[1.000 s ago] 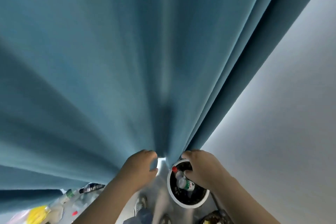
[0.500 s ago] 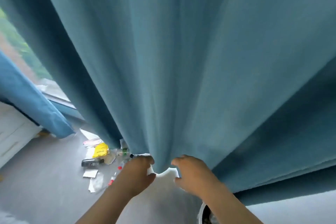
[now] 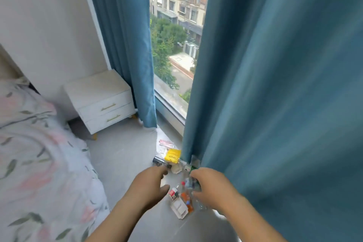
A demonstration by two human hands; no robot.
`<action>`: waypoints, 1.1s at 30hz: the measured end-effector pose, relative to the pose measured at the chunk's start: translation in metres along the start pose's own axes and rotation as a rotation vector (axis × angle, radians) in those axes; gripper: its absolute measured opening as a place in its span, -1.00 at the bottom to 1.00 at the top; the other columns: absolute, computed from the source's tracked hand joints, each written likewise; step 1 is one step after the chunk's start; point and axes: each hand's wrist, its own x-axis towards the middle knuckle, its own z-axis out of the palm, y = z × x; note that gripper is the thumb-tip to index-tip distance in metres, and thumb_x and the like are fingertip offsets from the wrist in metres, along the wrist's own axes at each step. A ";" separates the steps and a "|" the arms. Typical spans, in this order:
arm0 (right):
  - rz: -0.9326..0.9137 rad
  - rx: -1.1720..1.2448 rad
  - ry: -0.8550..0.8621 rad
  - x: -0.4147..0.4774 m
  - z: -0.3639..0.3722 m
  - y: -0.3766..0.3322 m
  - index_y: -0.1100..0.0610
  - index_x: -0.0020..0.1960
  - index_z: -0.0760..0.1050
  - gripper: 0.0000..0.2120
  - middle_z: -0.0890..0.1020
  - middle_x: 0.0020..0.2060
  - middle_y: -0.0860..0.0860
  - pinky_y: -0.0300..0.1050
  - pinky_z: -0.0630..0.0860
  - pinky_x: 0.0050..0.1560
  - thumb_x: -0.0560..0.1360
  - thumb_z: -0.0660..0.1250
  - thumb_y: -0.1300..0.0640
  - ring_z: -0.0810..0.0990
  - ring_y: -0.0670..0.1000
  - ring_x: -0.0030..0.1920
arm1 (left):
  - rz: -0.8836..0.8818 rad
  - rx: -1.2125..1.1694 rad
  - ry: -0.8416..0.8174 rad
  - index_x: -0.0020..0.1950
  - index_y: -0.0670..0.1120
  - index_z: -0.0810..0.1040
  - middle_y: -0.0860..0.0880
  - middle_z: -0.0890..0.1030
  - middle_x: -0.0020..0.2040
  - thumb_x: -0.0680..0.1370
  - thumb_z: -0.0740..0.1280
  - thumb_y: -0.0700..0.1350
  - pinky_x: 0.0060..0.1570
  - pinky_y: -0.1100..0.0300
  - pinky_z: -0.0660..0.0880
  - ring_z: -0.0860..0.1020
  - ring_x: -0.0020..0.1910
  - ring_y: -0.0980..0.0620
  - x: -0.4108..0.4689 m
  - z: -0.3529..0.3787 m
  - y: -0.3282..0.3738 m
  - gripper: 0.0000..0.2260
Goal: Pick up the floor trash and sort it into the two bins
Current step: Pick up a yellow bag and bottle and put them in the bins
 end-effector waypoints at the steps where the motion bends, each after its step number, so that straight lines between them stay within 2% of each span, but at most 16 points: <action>1: -0.017 0.003 -0.008 0.010 0.001 -0.009 -0.01 0.12 0.47 -0.78 0.39 -0.20 -0.12 -0.24 0.22 -0.33 0.47 0.30 0.05 0.43 0.04 -0.10 | -0.025 -0.014 0.015 0.30 0.05 0.43 0.08 0.53 0.24 0.53 0.27 0.02 0.13 0.24 0.40 0.50 0.18 0.07 -0.001 -0.005 -0.011 -0.66; 4: -0.076 -0.031 -0.043 0.038 0.000 -0.033 -0.02 0.21 0.46 -0.70 0.51 -0.04 -0.07 -0.14 0.39 0.03 0.49 0.30 0.03 0.48 0.03 -0.03 | -0.114 -0.069 0.042 0.30 0.05 0.43 0.07 0.52 0.22 0.54 0.26 0.02 0.12 0.24 0.41 0.51 0.16 0.07 -0.004 -0.015 -0.041 -0.67; 6: -0.111 -0.074 -0.064 0.056 -0.004 -0.043 -0.03 0.24 0.44 -0.67 0.50 -0.02 -0.07 -0.02 0.38 0.22 0.48 0.28 0.06 0.44 -0.01 -0.06 | -0.165 -0.107 0.059 0.29 0.05 0.43 0.08 0.52 0.21 0.54 0.26 0.02 0.11 0.25 0.41 0.51 0.15 0.08 -0.003 -0.020 -0.055 -0.68; 10: -0.171 -0.078 -0.109 0.095 -0.014 -0.051 -0.03 0.34 0.41 -0.57 0.52 0.20 -0.05 -0.09 0.45 0.13 0.47 0.25 0.09 0.50 0.04 0.18 | -0.247 -0.157 0.090 0.30 0.05 0.42 0.09 0.51 0.22 0.54 0.25 0.01 0.12 0.26 0.40 0.49 0.16 0.10 0.007 -0.030 -0.072 -0.67; 15: -0.261 -0.079 -0.073 0.143 -0.034 -0.053 0.01 0.28 0.45 -0.64 0.55 0.17 -0.05 -0.11 0.49 0.10 0.50 0.26 0.06 0.52 0.01 0.15 | -0.340 -0.163 0.147 0.31 0.06 0.42 0.10 0.51 0.22 0.54 0.26 0.02 0.11 0.27 0.40 0.49 0.14 0.10 0.034 -0.051 -0.079 -0.66; 21: -0.311 -0.028 -0.031 0.201 -0.063 -0.040 -0.03 0.39 0.37 -0.57 0.51 0.25 -0.07 -0.18 0.43 0.13 0.53 0.27 0.03 0.49 -0.02 0.23 | -0.368 -0.149 0.226 0.31 0.05 0.43 0.10 0.52 0.22 0.54 0.27 0.02 0.14 0.27 0.40 0.49 0.17 0.11 0.081 -0.080 -0.073 -0.66; 33: -0.311 0.012 -0.015 0.287 -0.092 -0.029 -0.02 0.38 0.39 -0.56 0.49 0.28 -0.09 -0.19 0.43 0.18 0.51 0.28 0.01 0.48 -0.05 0.25 | -0.354 -0.114 0.200 0.29 0.04 0.44 0.10 0.52 0.21 0.54 0.27 0.02 0.15 0.26 0.41 0.49 0.15 0.10 0.169 -0.120 -0.094 -0.68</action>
